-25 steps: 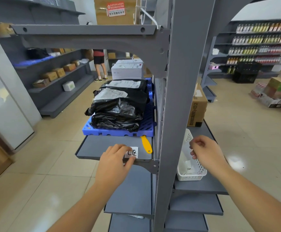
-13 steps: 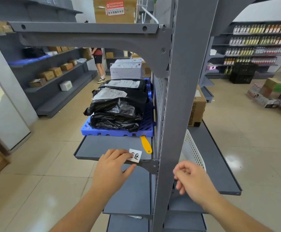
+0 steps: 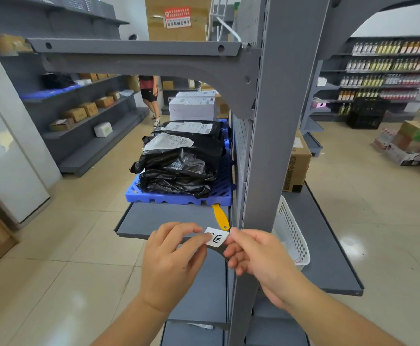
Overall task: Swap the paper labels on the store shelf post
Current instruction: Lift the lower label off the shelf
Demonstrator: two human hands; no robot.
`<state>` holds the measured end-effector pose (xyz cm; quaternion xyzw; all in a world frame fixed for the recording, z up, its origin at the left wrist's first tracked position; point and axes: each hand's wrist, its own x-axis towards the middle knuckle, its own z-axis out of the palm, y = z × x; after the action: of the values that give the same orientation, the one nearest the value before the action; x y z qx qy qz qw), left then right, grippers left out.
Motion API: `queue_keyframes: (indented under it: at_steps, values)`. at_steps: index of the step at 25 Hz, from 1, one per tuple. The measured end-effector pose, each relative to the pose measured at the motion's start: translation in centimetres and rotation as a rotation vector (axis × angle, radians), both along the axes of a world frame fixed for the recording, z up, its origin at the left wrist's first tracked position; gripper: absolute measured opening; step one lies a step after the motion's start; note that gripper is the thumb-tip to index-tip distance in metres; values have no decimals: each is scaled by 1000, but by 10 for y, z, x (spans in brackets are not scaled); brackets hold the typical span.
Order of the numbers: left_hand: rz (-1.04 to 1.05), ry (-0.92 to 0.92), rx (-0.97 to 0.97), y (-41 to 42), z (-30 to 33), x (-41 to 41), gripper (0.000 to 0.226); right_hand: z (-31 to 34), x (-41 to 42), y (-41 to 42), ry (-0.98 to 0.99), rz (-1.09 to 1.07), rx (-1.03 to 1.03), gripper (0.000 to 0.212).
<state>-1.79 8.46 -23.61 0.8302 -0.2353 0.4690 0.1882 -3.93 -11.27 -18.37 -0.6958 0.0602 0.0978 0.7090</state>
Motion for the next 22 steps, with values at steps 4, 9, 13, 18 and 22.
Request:
queue_keyframes:
  at_steps: [4,9,13,18,22]
  values:
    - [-43,-23,16,-8,17,-9,13,23,-6,-4,-88,-15,-28,24]
    - [-219,534,-606,-36,50,-27,35,49,-14,-21,-240,-61,-168,22]
    - [-403,814,-949,-55,82,-33,22,66,-21,-35,-348,-33,-245,20]
    - [-536,901,-951,-72,99,-40,19,73,-32,-49,-417,47,-321,19]
    - [-576,997,-930,-81,97,-46,21,70,-42,-58,-411,88,-350,22]
